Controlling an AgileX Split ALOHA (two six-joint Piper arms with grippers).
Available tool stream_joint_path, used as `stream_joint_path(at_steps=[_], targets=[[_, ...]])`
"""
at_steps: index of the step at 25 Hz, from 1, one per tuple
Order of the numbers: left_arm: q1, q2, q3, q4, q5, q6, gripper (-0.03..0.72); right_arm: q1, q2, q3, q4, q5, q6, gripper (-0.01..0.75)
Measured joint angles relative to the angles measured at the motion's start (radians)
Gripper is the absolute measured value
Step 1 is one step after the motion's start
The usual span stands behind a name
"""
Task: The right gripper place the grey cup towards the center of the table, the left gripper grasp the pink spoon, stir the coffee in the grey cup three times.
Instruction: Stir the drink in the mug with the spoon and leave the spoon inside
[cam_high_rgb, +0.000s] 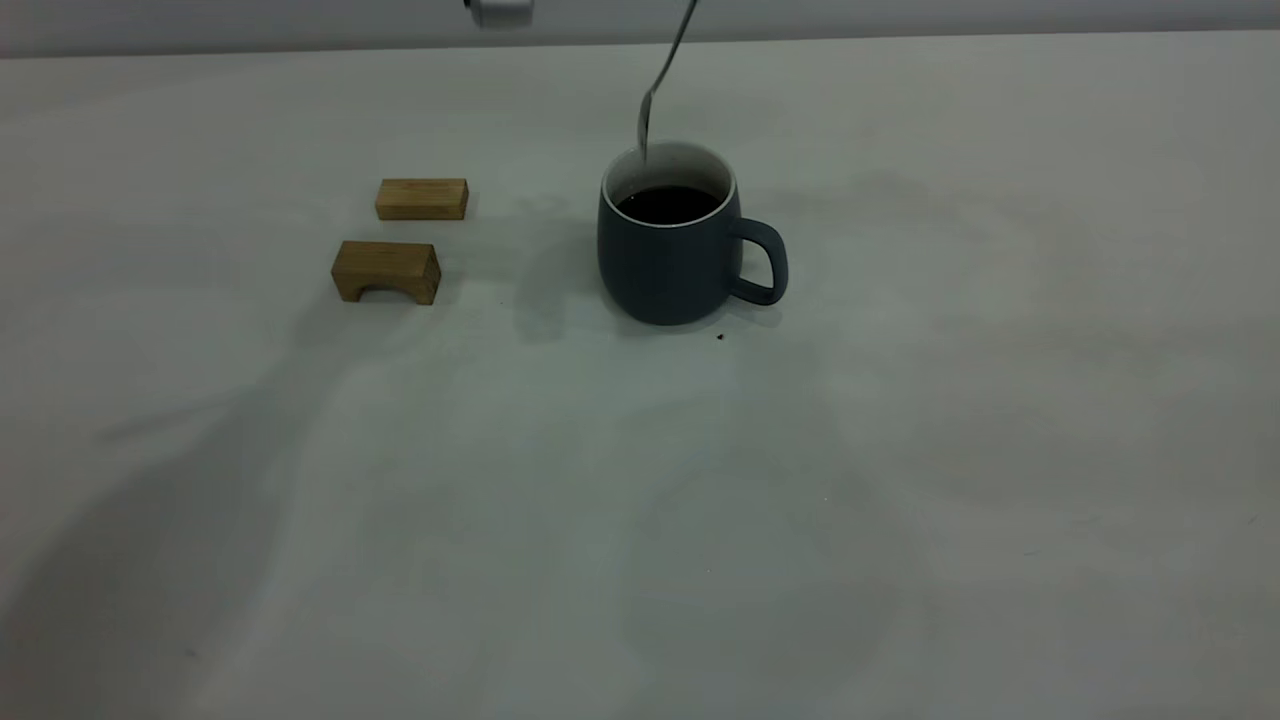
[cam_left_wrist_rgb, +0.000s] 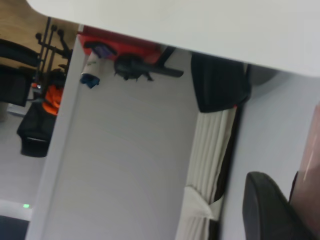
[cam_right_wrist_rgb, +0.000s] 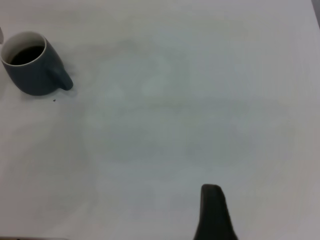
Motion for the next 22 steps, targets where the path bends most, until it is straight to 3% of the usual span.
stream_joint_path(at_steps=[6,11,22], targets=[[0.000,0.057,-0.002,-0.069,-0.059,0.032,0.146,0.000,0.000,0.000,0.000,0.000,0.000,0.570],[0.000,0.123,-0.002,-0.211,-0.082,0.189,0.146,0.000,0.000,0.000,0.000,0.000,0.000,0.570],[0.009,0.200,-0.002,-0.257,-0.019,0.259,0.146,0.000,0.000,0.000,0.000,0.000,0.000,0.570]])
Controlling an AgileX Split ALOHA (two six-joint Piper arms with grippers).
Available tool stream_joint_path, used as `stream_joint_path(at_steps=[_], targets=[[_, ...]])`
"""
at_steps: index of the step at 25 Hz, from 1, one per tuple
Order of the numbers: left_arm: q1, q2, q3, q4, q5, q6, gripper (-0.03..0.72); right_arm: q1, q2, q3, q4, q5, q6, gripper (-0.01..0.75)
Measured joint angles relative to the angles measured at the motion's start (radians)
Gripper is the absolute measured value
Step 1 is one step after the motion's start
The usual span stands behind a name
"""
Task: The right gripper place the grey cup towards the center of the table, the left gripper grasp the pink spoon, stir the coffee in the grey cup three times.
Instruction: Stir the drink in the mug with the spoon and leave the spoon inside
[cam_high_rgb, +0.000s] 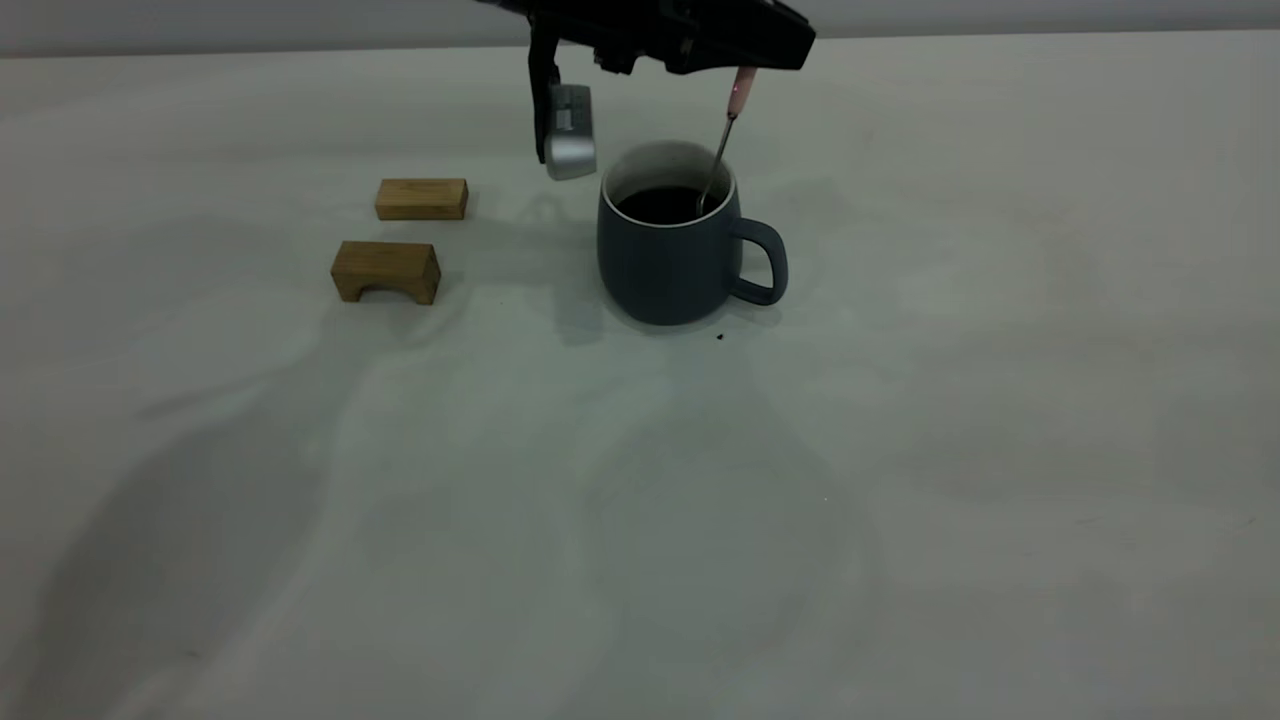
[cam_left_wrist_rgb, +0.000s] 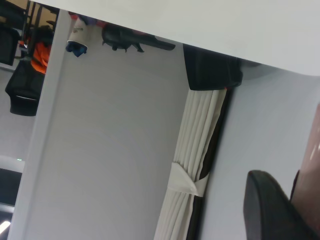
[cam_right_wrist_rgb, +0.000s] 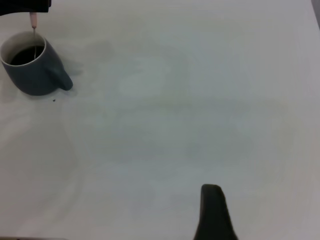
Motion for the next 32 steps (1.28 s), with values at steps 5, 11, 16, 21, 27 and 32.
stream_joint_path(at_steps=[5,11,16,21,27,32], targets=[[0.044,0.007,0.000,0.017,-0.002,0.000,0.146,0.000,0.000,0.000,0.000,0.000,0.000,0.570],[0.062,0.008,-0.002,0.011,-0.044,0.003,0.146,0.000,0.000,0.000,-0.001,0.000,0.000,0.570],[0.030,0.012,-0.002,-0.030,-0.052,0.014,0.146,0.000,0.000,0.000,-0.001,0.000,0.000,0.570],[0.002,0.042,-0.005,-0.057,-0.032,0.054,0.146,0.000,0.000,0.000,-0.001,0.000,0.000,0.570],[0.012,0.051,-0.005,0.013,0.070,0.056,0.146,0.000,0.000,0.000,-0.001,0.000,0.000,0.570],[0.055,0.051,-0.005,0.041,0.066,0.056,0.146,0.000,0.000,0.000,-0.001,0.000,0.000,0.570]])
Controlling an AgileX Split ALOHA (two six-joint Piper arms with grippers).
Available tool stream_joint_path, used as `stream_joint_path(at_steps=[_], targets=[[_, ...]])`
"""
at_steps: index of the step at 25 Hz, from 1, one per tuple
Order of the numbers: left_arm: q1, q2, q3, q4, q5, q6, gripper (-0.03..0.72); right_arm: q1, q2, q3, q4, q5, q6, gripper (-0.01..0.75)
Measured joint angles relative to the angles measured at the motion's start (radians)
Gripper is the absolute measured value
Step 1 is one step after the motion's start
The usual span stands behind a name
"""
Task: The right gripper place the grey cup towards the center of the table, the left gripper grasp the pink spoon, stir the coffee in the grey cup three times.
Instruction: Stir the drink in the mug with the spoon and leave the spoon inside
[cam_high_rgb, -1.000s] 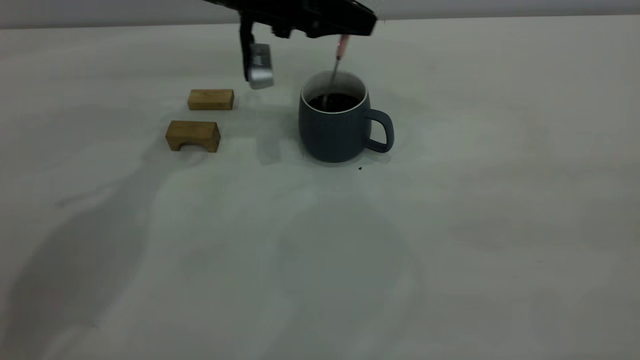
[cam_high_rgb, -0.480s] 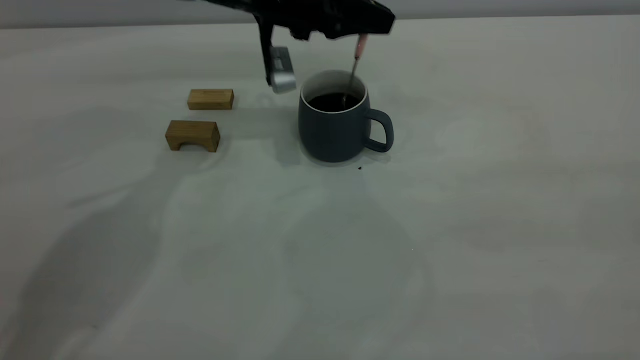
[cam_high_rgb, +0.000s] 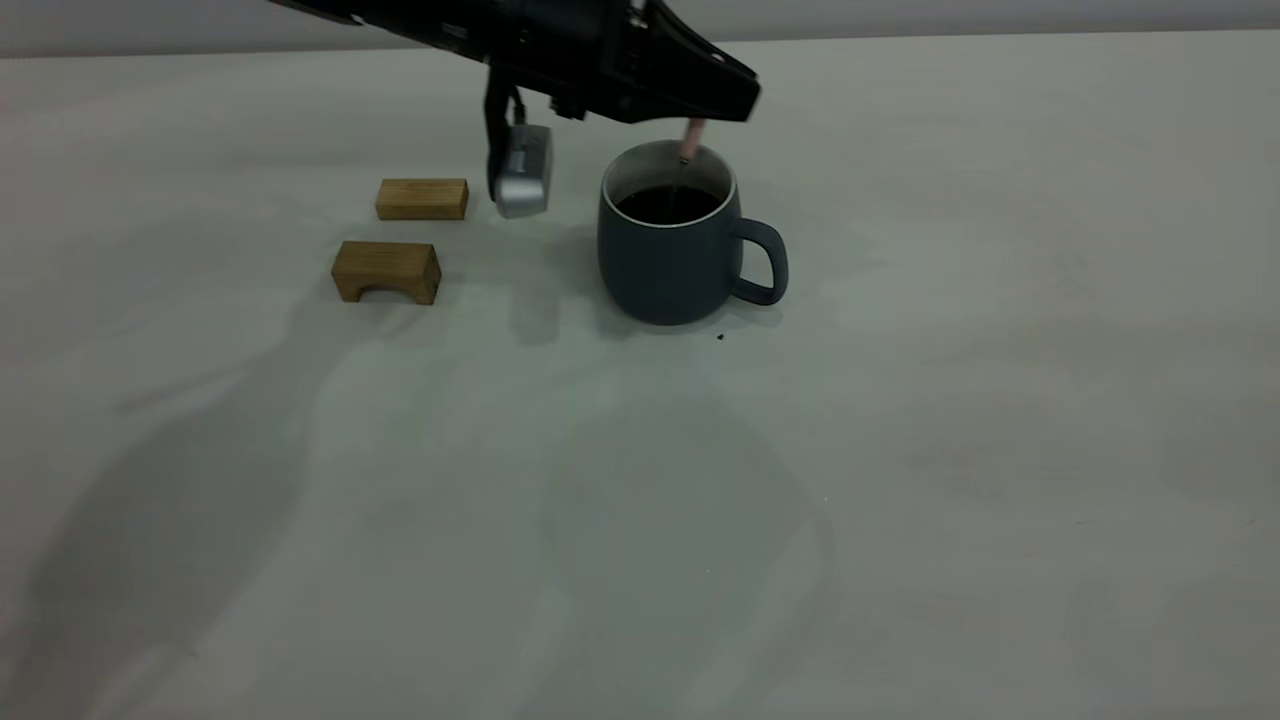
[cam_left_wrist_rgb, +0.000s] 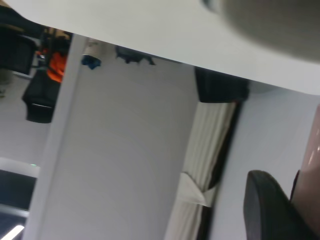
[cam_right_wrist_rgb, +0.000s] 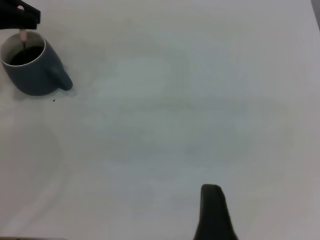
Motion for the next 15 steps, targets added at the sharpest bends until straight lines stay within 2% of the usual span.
stream_joint_path(at_steps=[4,8,11,15], targets=[[0.006,0.000,0.000,-0.035,-0.065,0.014,0.146,0.000,0.000,0.000,0.000,0.000,0.000,0.570],[-0.018,0.001,0.000,-0.127,-0.137,0.089,0.146,0.000,0.000,0.000,0.000,0.000,0.000,0.570],[-0.051,0.007,0.000,-0.186,-0.136,0.137,0.146,0.000,0.000,0.000,0.000,0.000,0.000,0.570],[-0.073,0.015,0.000,-0.186,-0.086,0.151,0.146,0.000,0.000,0.000,0.000,0.000,0.000,0.570]])
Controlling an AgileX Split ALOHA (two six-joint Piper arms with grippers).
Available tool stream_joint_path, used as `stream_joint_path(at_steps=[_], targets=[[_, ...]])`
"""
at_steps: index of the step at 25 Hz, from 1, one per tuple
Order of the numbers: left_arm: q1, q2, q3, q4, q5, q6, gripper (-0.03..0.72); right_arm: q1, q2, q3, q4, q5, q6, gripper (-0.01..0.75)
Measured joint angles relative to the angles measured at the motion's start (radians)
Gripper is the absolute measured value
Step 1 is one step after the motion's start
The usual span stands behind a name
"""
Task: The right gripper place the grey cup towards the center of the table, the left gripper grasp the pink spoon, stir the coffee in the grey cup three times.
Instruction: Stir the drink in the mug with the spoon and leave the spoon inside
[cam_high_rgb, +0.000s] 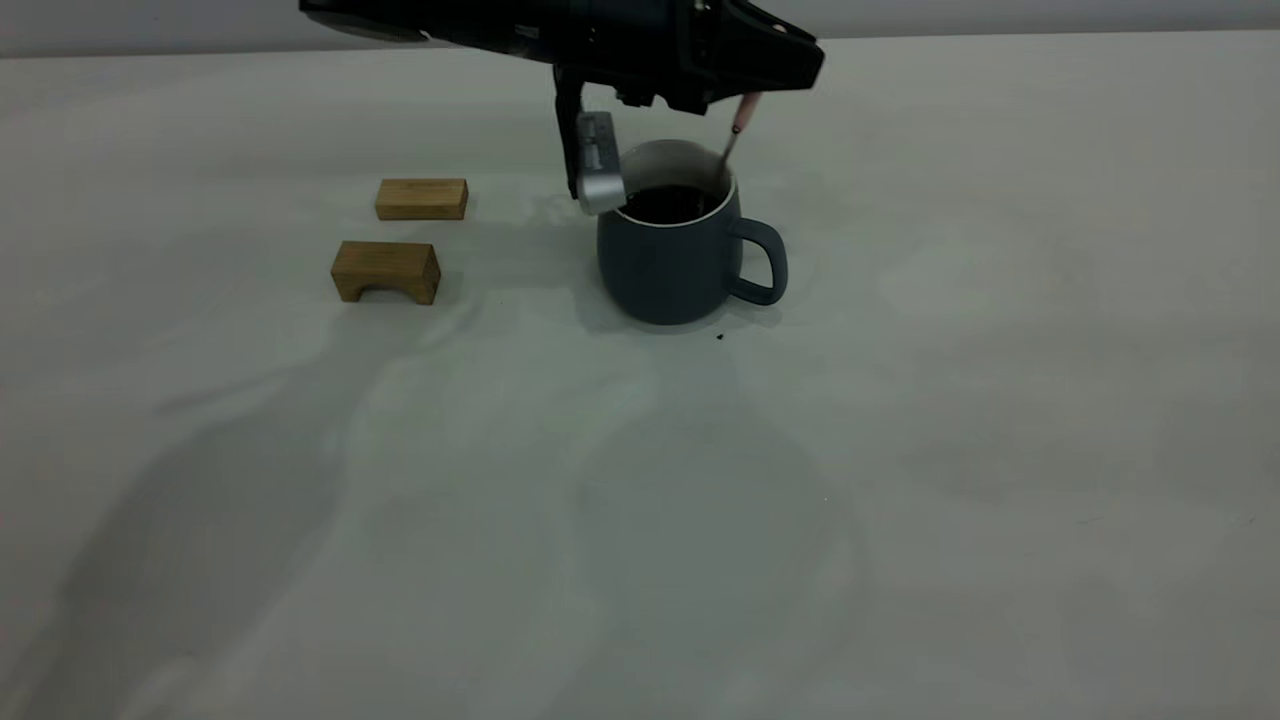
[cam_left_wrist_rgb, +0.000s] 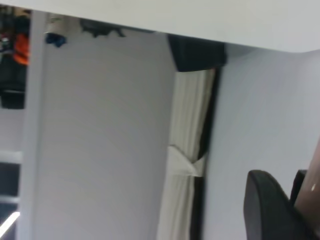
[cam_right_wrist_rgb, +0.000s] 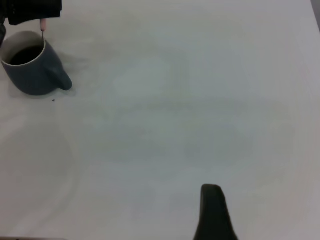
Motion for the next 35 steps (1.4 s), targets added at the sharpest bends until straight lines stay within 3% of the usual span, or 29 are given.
stream_joint_path(at_steps=[8,14,22,27,35], targets=[[0.058,0.003,0.000,0.165,0.156,-0.150,0.146,0.000,-0.001,0.000,0.000,0.000,0.000,0.570],[0.110,0.003,-0.001,0.179,0.122,-0.167,0.146,0.000,-0.001,0.000,0.000,0.000,0.000,0.570],[0.044,0.003,-0.001,0.089,-0.029,-0.048,0.146,0.000,-0.001,0.000,-0.001,0.000,0.000,0.570],[0.006,0.003,-0.001,0.090,0.010,-0.037,0.146,0.000,-0.001,0.000,-0.001,0.000,0.000,0.570],[0.043,0.003,-0.001,0.247,0.131,-0.079,0.146,0.000,-0.001,0.000,-0.001,0.000,0.000,0.570]])
